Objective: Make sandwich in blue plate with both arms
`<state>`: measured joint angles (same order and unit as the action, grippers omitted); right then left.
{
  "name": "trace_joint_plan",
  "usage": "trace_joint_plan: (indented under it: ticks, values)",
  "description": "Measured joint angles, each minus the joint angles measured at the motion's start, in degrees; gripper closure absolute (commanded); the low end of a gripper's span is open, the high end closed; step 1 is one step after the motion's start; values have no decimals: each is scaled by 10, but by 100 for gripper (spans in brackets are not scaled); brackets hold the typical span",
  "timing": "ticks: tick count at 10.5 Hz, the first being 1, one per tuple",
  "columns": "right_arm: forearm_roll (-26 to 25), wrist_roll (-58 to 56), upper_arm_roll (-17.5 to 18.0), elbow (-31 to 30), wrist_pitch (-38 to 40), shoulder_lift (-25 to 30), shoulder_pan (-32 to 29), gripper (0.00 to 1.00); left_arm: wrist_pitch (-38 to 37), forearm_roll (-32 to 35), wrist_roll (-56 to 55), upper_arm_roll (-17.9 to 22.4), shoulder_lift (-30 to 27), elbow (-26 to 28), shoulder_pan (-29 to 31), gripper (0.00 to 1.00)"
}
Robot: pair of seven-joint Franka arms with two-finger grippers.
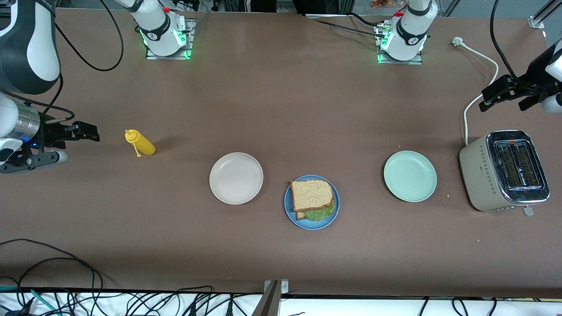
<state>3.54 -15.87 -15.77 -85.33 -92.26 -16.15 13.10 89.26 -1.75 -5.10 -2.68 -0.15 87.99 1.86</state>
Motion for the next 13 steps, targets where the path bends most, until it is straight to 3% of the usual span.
trace_joint_plan:
  ticks: [2, 5, 13]
  values:
    - [0, 29, 10, 0, 1, 3, -5, 0, -2, 0, 0, 4, 1, 0, 0, 0]
    - [-7, 80, 67, -1, 10, 16, -39, 0, -2, 0, 0, 3, 1, 0, 0, 0]
    - [-35, 121, 92, -33, 25, 85, -45, 0, -48, 0, 0, 2, 2, 0, 0, 0]
